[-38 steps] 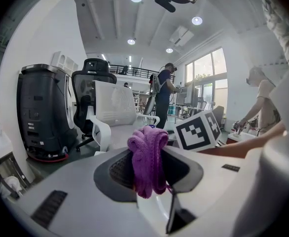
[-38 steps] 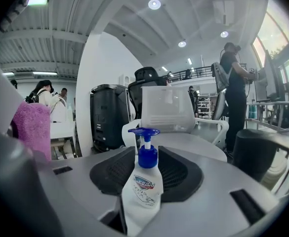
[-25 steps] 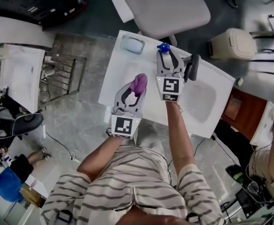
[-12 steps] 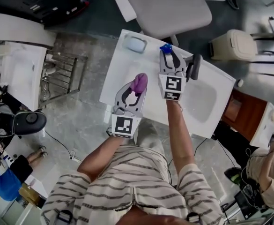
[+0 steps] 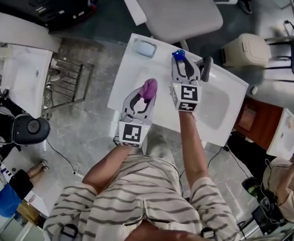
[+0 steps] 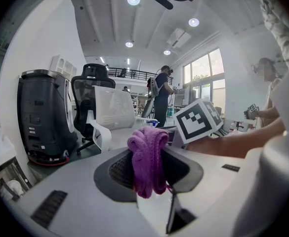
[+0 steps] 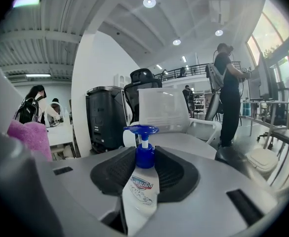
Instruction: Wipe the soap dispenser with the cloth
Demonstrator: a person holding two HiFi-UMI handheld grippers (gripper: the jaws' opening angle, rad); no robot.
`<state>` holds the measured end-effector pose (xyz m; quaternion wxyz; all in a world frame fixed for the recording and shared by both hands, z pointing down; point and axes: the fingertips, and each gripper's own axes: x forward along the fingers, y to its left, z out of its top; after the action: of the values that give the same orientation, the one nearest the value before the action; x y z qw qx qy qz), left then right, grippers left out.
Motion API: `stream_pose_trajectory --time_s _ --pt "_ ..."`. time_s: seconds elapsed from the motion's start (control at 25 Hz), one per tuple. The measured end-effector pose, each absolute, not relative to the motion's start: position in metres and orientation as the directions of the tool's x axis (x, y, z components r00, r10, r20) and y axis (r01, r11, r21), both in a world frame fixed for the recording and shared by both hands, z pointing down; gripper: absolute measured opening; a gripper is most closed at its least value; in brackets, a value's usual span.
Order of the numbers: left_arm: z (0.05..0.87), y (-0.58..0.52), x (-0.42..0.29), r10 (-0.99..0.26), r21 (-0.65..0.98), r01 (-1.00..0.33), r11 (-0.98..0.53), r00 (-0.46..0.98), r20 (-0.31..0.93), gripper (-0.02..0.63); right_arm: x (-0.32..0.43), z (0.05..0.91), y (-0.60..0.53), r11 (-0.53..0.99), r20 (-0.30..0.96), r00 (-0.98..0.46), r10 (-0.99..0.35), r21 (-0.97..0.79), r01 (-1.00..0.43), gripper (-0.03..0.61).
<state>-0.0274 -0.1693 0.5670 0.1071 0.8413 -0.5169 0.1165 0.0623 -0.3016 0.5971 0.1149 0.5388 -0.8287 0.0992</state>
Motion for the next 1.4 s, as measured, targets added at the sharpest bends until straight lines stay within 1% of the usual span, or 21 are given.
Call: stream_pose_trajectory --time_s 0.52,0.8,1.4 --pt "0.518 -0.141 -0.028 -0.852 0.005 -0.878 -0.478 0.465 0.24 0.131 0.058 0.515 -0.241 0.426 0.231 -0.426 -0.875 -0.052 -0.903 0.13" --pt "0.496 -0.125 -0.028 -0.843 0.012 -0.867 -0.497 0.487 0.23 0.132 0.056 0.476 -0.209 0.432 0.215 -0.438 -0.873 -0.074 -0.899 0.13" --pt "0.462 -0.086 -0.021 -0.801 -0.023 -0.814 -0.581 0.566 0.198 0.132 0.044 0.431 -0.135 0.456 0.184 -0.461 -0.868 -0.073 -0.887 0.13"
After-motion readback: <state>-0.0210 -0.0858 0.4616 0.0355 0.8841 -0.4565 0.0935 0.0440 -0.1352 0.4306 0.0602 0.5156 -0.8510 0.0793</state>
